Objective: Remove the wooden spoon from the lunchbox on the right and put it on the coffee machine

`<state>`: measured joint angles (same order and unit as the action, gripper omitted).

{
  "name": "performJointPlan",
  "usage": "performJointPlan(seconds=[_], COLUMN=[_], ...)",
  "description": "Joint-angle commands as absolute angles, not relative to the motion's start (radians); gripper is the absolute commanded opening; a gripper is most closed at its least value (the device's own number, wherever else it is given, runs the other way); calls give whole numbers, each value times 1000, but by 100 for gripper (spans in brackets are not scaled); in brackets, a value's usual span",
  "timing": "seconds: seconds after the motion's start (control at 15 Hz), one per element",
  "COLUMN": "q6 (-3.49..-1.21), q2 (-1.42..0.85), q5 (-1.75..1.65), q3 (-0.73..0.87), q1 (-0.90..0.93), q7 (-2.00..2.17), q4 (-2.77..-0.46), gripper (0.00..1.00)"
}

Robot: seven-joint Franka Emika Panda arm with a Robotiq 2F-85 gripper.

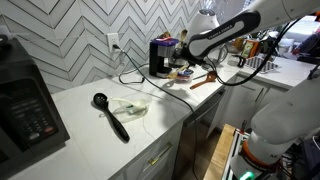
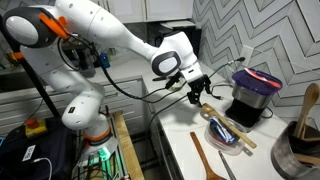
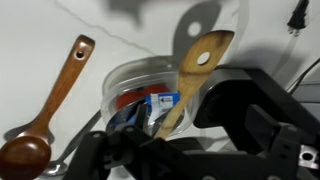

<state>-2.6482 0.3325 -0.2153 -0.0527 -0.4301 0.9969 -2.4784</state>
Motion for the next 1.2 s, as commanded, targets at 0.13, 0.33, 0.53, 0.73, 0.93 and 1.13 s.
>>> performJointPlan(seconds=[0.13, 0.33, 0.53, 0.73, 0.93, 1.13], q6=[-2644, -2659, -2635, -2626, -2644, -2635], q2=[335, 329, 300, 260, 191, 106], q5=[-317, -350, -393, -439, -445, -406], q3=[-41, -65, -97, -96, -69, -31], q1=[-450, -473, -487, -474, -437, -382], q7=[1148, 1218, 1344, 1462, 1484, 1420], q4=[-2495, -2496, -2483, -2461, -2420, -2361], gripper=[100, 100, 100, 100, 100, 100])
